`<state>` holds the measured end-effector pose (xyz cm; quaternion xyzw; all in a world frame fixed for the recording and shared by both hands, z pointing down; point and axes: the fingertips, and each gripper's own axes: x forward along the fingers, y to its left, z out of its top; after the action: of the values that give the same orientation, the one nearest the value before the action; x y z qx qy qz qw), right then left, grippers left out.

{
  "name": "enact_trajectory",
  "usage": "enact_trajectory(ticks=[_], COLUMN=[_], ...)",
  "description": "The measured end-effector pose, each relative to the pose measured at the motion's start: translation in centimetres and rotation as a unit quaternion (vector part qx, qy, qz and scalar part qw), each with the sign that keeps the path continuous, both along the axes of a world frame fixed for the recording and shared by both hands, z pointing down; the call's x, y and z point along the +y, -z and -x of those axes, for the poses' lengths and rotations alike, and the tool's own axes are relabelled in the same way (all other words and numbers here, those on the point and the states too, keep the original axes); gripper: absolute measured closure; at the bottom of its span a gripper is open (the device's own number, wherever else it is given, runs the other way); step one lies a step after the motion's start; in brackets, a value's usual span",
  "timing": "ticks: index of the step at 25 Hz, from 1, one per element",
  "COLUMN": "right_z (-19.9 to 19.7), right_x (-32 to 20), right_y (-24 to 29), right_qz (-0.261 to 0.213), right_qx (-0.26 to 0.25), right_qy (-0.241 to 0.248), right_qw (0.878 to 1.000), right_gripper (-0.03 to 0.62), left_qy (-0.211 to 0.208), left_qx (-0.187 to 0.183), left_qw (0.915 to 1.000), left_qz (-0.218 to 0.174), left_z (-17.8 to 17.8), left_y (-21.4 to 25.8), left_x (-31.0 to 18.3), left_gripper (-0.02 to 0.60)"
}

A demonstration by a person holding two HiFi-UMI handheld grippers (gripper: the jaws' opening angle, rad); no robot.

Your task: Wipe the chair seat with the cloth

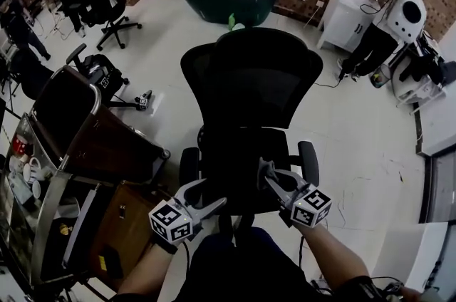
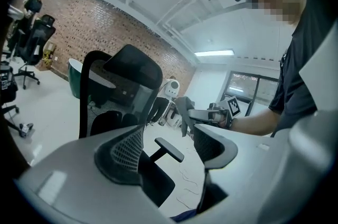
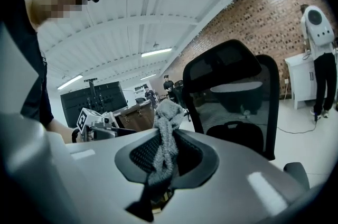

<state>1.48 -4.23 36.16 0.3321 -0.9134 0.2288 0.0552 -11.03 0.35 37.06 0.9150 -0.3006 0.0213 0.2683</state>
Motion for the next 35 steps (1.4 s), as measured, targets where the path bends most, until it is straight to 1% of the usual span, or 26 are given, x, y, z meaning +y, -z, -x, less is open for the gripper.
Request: enact_trajectory(ticks=[4,7,11,14,19,21,23,27,29,31,35], right_z=[1.2,2.1,3.4,5.6,9.0,10.4,11.9,14.5,15.4,16.2,18.9], right_x=[-2.6,-4.5,-7.7,-10.1,-14.3,-15.3,-16.3,-17.7,-18.8,-19.8,-21.0], right_y=[-1.1,-2.7,-7.3,-12.3,-23.3,-27.5,-31.3,-38.7,-41.7,-44.1,-47.4], right_qz=[0.01,0.02,0.046,0.076,0.123,0.135,0.142,0.141,0.137,0.134,0.119], right_qx=[-0.01,-0.001,0.026,0.045,0.117,0.145,0.171,0.234,0.259,0.275,0.287], right_qy=[0.017,0.034,0.056,0.081,0.108,0.122,0.137,0.171,0.174,0.173,0.184], right_qw=[1.0,0.999,0.997,0.993,0.98,0.973,0.965,0.947,0.94,0.936,0.933], right_gripper=[0.54,0.54,0.54,0.54,0.54,0.54,0.54,0.54,0.54,0.54,0.54], left_qy=[0.011,0.03,0.048,0.065,0.083,0.084,0.085,0.093,0.095,0.094,0.09], left_qx=[-0.004,-0.003,-0.017,-0.023,-0.007,-0.012,-0.017,-0.017,-0.015,-0.01,-0.009], left_qw=[0.9999,0.9995,0.9983,0.9965,0.9925,0.9916,0.9914,0.991,0.9908,0.9905,0.9906], left_qz=[0.003,0.008,0.027,0.048,0.09,0.098,0.099,0.095,0.095,0.1,0.102], left_z=[-0.3,0.0,0.5,1.2,1.8,2.0,2.3,2.7,2.6,2.5,2.9], left_y=[-0.6,-1.0,-3.7,-6.8,-12.8,-14.9,-16.7,-19.9,-21.2,-22.6,-24.4], left_x=[-2.2,-3.8,-5.9,-7.5,-10.4,-11.3,-12.3,-13.9,-14.8,-15.3,-15.6], left_gripper=[0.258,0.258,0.258,0.258,0.258,0.258,0.258,0.258,0.258,0.258,0.258])
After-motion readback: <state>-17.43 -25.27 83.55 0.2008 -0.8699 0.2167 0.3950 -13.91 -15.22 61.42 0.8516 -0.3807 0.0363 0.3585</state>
